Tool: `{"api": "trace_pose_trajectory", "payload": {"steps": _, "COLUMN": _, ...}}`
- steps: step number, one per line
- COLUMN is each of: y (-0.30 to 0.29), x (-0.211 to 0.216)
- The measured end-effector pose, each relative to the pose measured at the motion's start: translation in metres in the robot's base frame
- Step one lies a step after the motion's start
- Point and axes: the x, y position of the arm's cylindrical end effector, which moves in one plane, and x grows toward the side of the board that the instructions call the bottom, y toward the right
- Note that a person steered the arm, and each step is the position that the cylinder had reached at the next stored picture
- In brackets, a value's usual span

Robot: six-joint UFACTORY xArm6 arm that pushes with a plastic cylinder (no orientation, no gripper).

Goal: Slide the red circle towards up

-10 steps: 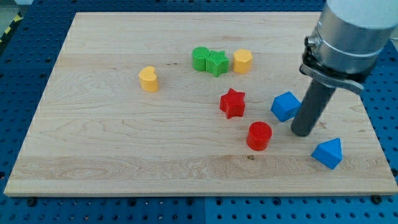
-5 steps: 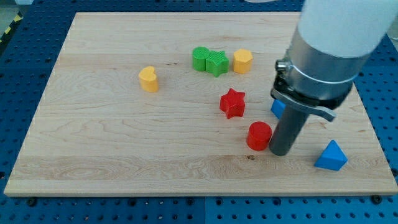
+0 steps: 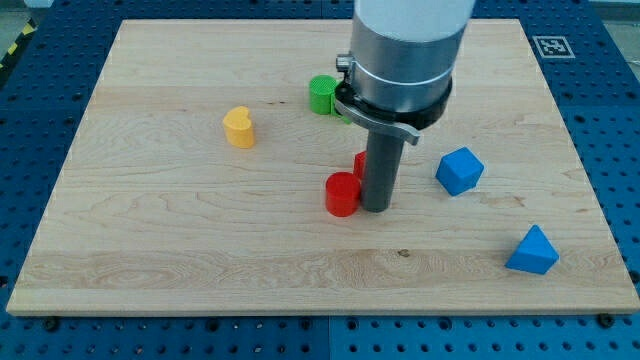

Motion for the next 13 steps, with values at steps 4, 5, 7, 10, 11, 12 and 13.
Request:
{"api": "trace_pose_trajectory", "payload": {"steps": 4, "y": -0.005, "x": 0.015}}
{"api": "trace_pose_trajectory", "payload": {"steps": 5, "y": -0.022, "x": 0.015}}
{"api": "trace_pose_trajectory", "payload": {"steps": 7, "y": -0.038, "x": 0.015}}
{"api": "trace_pose_trajectory", "payload": {"steps": 10, "y": -0.077, "x": 0.032}}
{"api": "trace_pose_trajectory", "payload": {"steps": 11, "y": -0.083, "x": 0.031}}
{"api": "trace_pose_trajectory", "payload": {"steps": 12, "y": -0.078, "x": 0.029}}
{"api": "trace_pose_trajectory", "payload": {"steps": 13, "y": -0.077, "x": 0.013}}
